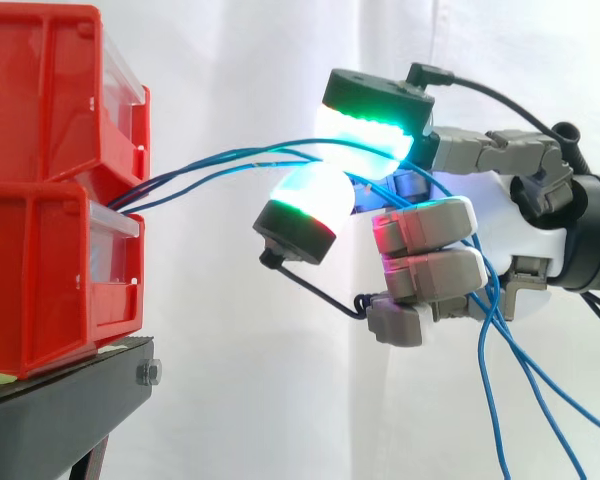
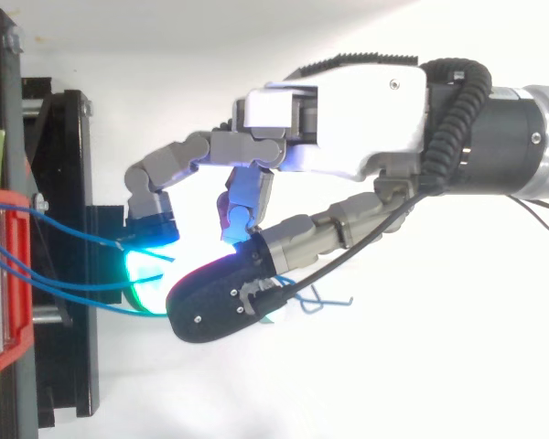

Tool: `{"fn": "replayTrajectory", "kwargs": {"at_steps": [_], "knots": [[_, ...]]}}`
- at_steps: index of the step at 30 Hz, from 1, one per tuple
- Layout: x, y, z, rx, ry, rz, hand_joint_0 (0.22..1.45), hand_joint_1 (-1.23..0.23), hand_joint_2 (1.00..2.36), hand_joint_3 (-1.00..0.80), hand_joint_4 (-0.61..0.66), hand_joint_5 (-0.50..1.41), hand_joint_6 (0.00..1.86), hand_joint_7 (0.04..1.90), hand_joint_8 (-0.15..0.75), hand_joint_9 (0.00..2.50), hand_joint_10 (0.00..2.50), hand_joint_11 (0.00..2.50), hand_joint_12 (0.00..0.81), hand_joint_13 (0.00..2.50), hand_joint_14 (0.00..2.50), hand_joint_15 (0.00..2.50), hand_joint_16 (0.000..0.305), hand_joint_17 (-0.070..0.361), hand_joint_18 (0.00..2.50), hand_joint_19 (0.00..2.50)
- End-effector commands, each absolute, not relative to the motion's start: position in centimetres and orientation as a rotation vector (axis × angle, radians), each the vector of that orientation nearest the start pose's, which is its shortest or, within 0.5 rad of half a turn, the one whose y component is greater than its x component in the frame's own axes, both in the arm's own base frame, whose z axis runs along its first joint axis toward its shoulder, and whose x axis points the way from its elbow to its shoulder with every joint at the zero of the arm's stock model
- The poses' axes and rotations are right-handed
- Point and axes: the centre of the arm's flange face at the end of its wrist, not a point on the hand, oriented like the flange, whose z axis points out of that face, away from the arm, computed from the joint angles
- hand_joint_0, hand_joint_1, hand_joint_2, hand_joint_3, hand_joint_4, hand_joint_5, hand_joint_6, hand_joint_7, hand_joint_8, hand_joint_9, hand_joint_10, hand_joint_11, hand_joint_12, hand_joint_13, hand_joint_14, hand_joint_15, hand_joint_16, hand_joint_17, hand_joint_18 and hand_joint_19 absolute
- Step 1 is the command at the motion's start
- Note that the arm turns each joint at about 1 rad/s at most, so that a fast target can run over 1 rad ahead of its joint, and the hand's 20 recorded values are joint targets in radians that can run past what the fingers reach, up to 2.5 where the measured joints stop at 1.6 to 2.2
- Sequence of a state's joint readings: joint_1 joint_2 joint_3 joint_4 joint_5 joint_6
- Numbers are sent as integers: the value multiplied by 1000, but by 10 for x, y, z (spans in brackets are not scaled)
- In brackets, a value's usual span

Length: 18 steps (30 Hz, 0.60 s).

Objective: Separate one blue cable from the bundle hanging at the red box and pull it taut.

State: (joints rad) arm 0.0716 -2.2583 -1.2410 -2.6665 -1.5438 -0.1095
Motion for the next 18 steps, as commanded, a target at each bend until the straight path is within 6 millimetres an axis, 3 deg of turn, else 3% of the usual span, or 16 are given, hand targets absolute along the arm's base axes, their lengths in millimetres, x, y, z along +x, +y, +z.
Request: {"fn": "replayTrajectory", "kwargs": {"at_steps": [1, 6, 9, 14, 18], "knots": [[754, -84, 272, 1007, 1203, 1192, 773, -814, 1023, -142, 182, -153, 668, 1143, 325, 1250, 25, 1226, 386, 1327, 28, 996, 45, 101, 1021, 761], [752, -87, 277, 996, 1209, 1172, 729, -892, 1012, -345, 191, -185, 733, 1027, 323, 1167, 24, 1193, 395, 1302, 29, 972, 46, 104, 1046, 725], [751, -87, 277, 991, 1215, 1164, 699, -859, 1000, -500, 190, -187, 740, 1024, 327, 1166, 22, 1186, 393, 1301, 29, 976, 46, 103, 1047, 731], [752, -87, 277, 986, 1215, 1155, 592, -708, 1000, -500, 200, -180, 750, 1004, 341, 1223, 23, 1184, 396, 1340, 29, 989, 46, 104, 1067, 755], [752, -87, 277, 983, 1216, 1152, 574, -549, 1000, -500, 196, -162, 731, 1045, 349, 1300, 22, 1140, 401, 1373, 27, 992, 47, 106, 1096, 776]]}}
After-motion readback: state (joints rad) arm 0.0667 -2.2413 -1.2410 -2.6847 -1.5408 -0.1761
